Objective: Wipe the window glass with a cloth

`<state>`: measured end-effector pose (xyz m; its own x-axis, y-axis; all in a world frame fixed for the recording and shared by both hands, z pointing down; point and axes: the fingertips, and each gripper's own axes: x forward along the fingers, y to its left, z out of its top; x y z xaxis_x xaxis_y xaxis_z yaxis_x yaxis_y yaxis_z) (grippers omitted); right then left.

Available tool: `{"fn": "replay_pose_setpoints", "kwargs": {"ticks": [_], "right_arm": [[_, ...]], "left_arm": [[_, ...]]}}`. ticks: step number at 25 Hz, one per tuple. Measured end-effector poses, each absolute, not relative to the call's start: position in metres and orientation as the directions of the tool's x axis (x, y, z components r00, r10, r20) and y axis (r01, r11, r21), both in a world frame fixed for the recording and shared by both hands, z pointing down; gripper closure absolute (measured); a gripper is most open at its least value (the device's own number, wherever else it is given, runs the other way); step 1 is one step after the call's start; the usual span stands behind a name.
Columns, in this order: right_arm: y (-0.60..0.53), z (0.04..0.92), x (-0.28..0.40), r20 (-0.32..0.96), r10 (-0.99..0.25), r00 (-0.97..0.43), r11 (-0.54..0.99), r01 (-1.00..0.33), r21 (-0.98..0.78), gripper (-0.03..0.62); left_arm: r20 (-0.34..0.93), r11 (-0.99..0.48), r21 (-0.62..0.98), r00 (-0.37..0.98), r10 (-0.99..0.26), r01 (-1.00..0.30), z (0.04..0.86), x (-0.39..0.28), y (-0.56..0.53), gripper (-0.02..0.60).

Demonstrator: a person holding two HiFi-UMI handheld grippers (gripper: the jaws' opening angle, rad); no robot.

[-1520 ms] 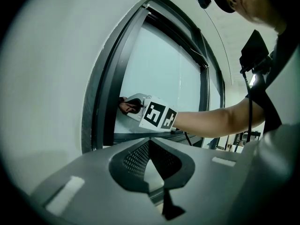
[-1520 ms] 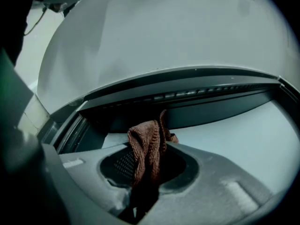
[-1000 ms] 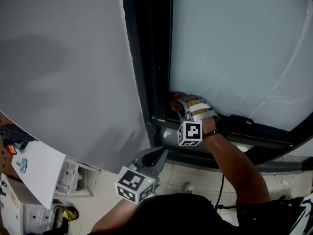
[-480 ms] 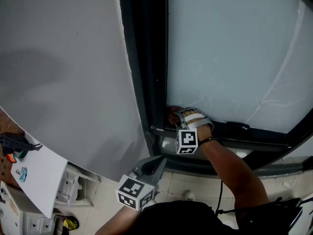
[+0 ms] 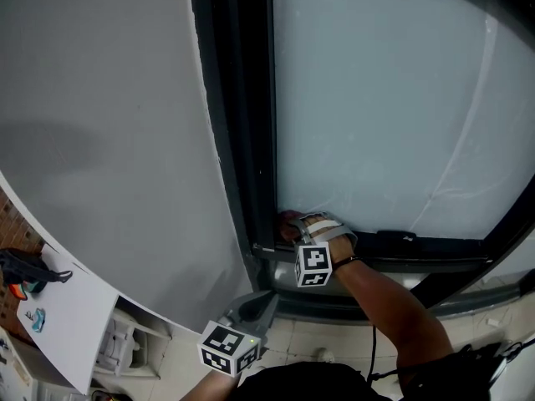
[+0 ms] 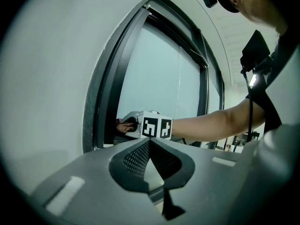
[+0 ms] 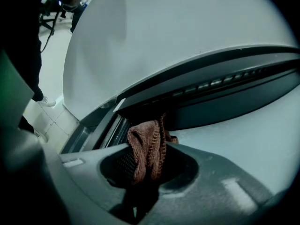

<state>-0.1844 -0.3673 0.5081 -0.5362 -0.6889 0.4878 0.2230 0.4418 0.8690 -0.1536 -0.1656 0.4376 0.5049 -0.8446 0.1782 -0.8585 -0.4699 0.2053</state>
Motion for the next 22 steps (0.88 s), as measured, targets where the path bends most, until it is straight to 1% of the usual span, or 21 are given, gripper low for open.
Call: {"fn": "replay_pose_setpoints", "kwargs": {"ticks": [3, 8, 11, 14, 18, 22], "right_arm": [[-0.349, 0.482, -0.179, 0.481, -0.669, -0.566, 0.452, 0.204, 0.868, 0.517], [-0.326, 0.434, -0.16, 0.426, -0.662, -0.617, 0.386, 0.206, 0.899, 0.517], [-0.322, 0.391, -0.145, 0.37, -0.679, -0.634, 0.347, 0.167, 0.923, 0.517], [-0.325, 0.327, -0.131, 0.261, -0.725, -0.637, 0.266, 0.091, 0.96, 0.517], [-0.339, 0.221, -0.115, 0.063, -0.787, -0.614, 0.087, -0.009, 0.996, 0.517], [-0.35, 0.147, -0.105, -0.072, -0.812, -0.579, -0.06, -0.041, 0.997, 0.517]], "left_arm": [[0.177, -0.473, 0.204, 0.508, -0.843, -0.857, 0.437, -0.154, -0.168, 0.565], [0.174, -0.479, 0.206, 0.513, -0.84, -0.854, 0.437, -0.153, -0.172, 0.565], [0.176, -0.486, 0.205, 0.521, -0.835, -0.85, 0.437, -0.15, -0.174, 0.565], [0.178, -0.492, 0.2, 0.526, -0.832, -0.847, 0.437, -0.148, -0.177, 0.565], [0.182, -0.506, 0.204, 0.541, -0.821, -0.838, 0.436, -0.143, -0.181, 0.565], [0.175, -0.503, 0.209, 0.538, -0.824, -0.839, 0.437, -0.141, -0.181, 0.565]]}}
